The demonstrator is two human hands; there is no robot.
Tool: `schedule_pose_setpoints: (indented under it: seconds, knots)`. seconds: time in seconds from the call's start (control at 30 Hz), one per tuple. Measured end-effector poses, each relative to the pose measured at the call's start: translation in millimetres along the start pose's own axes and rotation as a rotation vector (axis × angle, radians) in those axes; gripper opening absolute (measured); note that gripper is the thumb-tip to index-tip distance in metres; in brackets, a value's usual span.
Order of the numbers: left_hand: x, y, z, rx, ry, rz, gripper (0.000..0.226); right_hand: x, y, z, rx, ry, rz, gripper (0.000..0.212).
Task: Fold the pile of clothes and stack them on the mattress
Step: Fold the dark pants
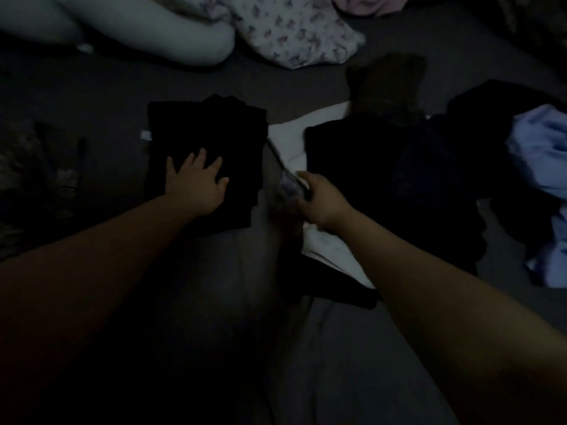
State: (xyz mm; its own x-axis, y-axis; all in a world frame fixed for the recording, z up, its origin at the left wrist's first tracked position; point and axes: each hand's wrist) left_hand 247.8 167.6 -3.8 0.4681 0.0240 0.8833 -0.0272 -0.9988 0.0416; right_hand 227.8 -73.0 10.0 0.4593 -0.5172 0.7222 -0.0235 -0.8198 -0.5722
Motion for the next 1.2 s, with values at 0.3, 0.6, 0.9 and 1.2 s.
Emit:
schedule_pose_setpoints:
  seconds: [0.3,0.6,0.9,1.2]
  knots:
    - [-39.4,141.3,-36.7,-0.328,0.022,-0.199,0.065,108.9,184.6,-90.2,-0.482,-0.05,-0.051,0.079]
    - [-150.9,213.2,-68.7,-0.422,-0.357,-0.042,0.061,79.2,203.8,-75.0,-0.472,0.001,-0.148,0.069]
    - [-162.6,214.5,-72.7,-0.365,-0.354,0.023,0.063,67.1,200.5,-75.2,-0.225,0.393,-0.529,0.028]
    - [-145.2,236.7,-148.4,0.116,-0.33,-1.229,0.048,-19.3,150.6,-195.3,-0.17,0.706,0.41,0.018]
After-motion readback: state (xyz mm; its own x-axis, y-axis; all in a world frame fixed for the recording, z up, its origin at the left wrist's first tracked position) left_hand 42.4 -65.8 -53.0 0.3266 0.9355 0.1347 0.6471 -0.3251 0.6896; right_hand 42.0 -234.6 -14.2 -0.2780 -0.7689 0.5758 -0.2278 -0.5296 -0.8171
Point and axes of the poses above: each hand's wrist, its own z-axis towards the middle knuckle, its own x-axis out of the back of the hand, y = z × x, and after that the axes turned 8 degrees about -y, right-handed
